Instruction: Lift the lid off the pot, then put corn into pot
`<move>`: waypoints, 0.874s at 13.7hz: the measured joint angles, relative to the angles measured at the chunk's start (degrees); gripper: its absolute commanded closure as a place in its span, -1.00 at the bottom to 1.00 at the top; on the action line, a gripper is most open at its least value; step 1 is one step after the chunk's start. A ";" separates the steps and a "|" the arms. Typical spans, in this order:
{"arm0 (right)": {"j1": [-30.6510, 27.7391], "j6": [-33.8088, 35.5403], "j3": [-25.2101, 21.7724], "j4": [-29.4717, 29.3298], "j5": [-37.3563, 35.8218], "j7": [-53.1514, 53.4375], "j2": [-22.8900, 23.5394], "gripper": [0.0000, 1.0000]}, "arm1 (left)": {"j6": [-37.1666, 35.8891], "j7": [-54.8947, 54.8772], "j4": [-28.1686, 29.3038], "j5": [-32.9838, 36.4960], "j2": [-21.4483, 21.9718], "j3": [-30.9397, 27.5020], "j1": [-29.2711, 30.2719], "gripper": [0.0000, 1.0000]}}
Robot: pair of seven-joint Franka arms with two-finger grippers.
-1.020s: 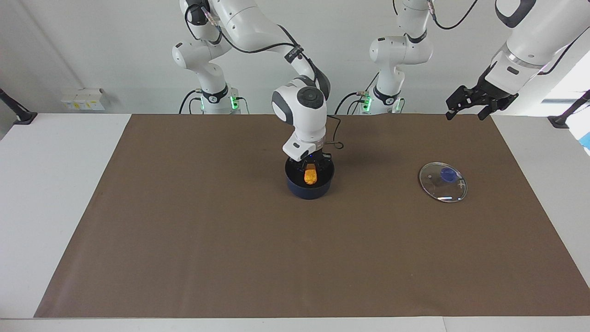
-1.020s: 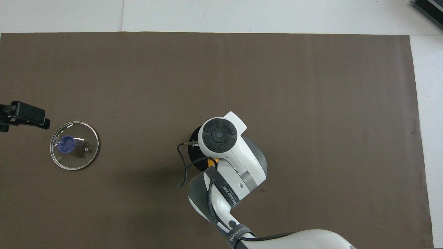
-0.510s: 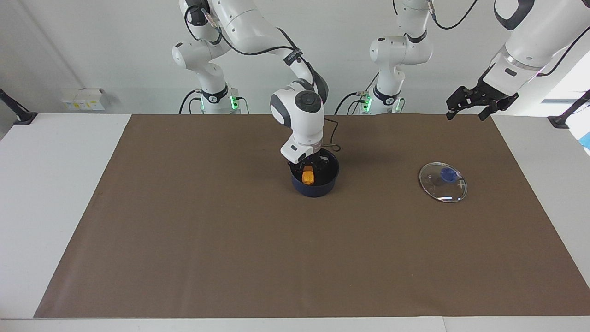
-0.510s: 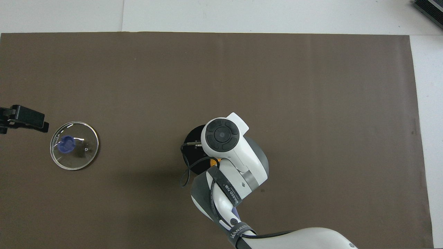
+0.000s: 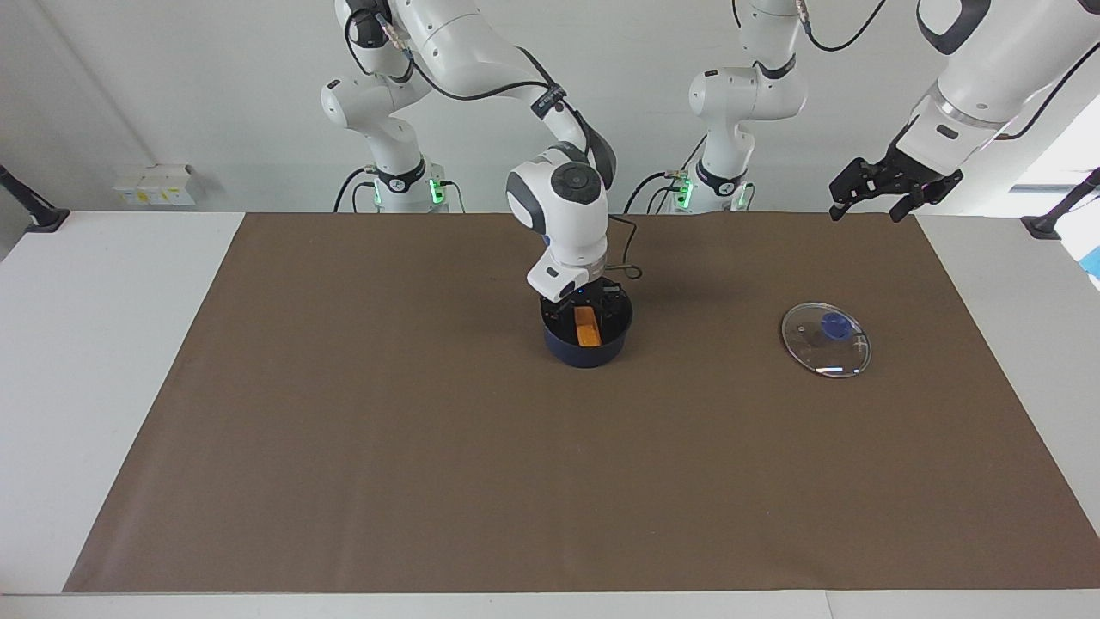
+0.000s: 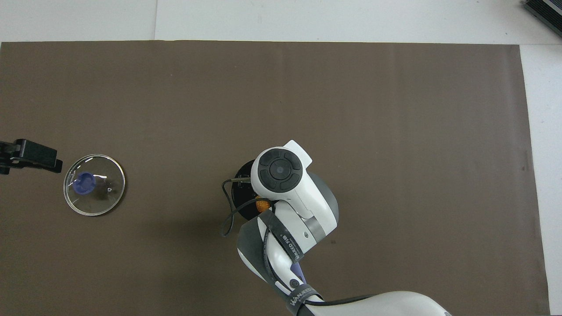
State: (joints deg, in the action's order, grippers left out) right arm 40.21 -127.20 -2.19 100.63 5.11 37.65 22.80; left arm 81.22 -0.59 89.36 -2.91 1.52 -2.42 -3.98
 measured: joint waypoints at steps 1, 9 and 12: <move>-0.09 0.43 -0.09 -0.39 0.00 0.00 -0.37 -1.00 | 0.03 -0.01 0.03 0.00 0.00 0.00 0.00 -1.00; -11.91 14.02 -1.45 -1.72 -0.62 -10.89 -16.07 -1.00 | 0.13 0.00 0.08 0.00 0.07 -0.52 0.10 -1.00; -18.97 18.96 -1.50 -1.74 -0.66 -19.99 -20.30 -1.00 | 0.13 0.00 0.08 0.00 0.07 -0.66 0.22 -1.00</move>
State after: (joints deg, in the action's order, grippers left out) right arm 21.24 -108.24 -3.69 98.89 4.45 17.66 2.50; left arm 81.35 -0.59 89.43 -2.91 1.59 -3.08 -3.76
